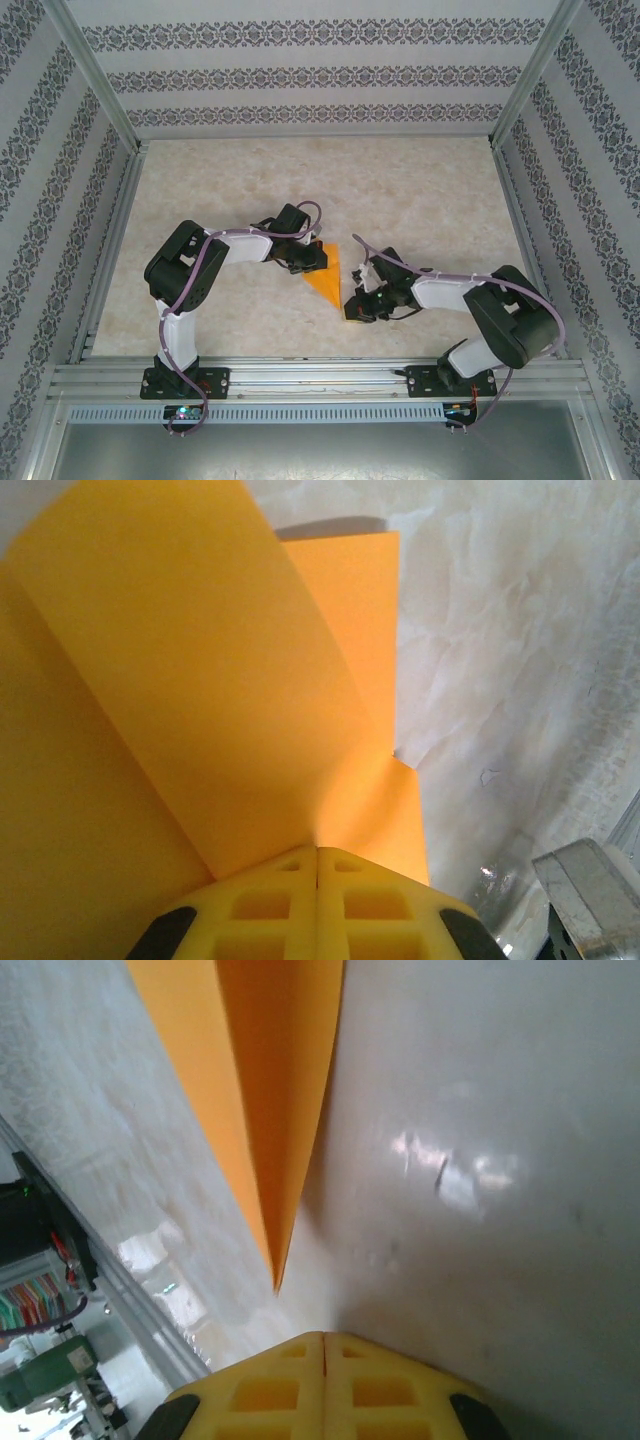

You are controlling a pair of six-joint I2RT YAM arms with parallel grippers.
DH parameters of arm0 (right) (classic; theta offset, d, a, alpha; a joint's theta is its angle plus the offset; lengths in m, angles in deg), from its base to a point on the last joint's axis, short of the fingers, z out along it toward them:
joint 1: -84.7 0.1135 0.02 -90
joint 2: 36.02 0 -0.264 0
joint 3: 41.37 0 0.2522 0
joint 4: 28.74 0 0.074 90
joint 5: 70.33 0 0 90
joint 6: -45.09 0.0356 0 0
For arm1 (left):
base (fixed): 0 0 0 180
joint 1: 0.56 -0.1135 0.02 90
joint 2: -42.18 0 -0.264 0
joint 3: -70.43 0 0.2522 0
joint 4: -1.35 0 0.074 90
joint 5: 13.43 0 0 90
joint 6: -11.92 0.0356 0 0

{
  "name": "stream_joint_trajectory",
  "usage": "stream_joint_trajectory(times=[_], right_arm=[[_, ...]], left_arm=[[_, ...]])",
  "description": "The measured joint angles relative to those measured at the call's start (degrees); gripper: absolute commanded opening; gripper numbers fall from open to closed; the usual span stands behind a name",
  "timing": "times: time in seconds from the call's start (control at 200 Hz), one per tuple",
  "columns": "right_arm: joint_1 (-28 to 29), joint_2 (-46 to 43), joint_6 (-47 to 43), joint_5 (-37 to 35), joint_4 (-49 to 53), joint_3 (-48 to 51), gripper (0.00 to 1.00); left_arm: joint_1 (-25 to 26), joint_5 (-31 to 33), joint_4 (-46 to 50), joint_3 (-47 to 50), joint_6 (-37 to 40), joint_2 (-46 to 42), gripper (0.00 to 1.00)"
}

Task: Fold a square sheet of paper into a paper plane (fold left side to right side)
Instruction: Fourth fold the wing at the center of the table.

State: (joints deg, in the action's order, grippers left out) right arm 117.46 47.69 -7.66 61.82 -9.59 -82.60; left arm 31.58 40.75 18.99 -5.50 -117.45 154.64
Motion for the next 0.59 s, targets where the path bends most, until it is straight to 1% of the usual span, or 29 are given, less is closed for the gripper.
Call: stream_joint_trajectory(times=[0.145, 0.235, 0.34, 0.595], right_arm=[[-1.70, -6.10, -0.11, 1.92, 1.49, -0.07, 0.01], [-2.80, -7.04, -0.07, 2.54, 1.36, -1.07, 0.00], [-2.99, -5.46, 0.15, 2.49, -0.20, -3.06, 0.00], [-2.21, 2.32, 1.36, 0.15, -6.19, -7.85, 0.00]], left_arm=[[0.00, 0.00, 0.00, 0.00, 0.00, 0.00, 0.00], [0.00, 0.00, 0.00, 0.00, 0.00, 0.00, 0.00], [0.00, -0.02, 0.00, 0.00, 0.00, 0.00, 0.00], [0.00, -0.02, 0.00, 0.00, 0.00, 0.00, 0.00]])
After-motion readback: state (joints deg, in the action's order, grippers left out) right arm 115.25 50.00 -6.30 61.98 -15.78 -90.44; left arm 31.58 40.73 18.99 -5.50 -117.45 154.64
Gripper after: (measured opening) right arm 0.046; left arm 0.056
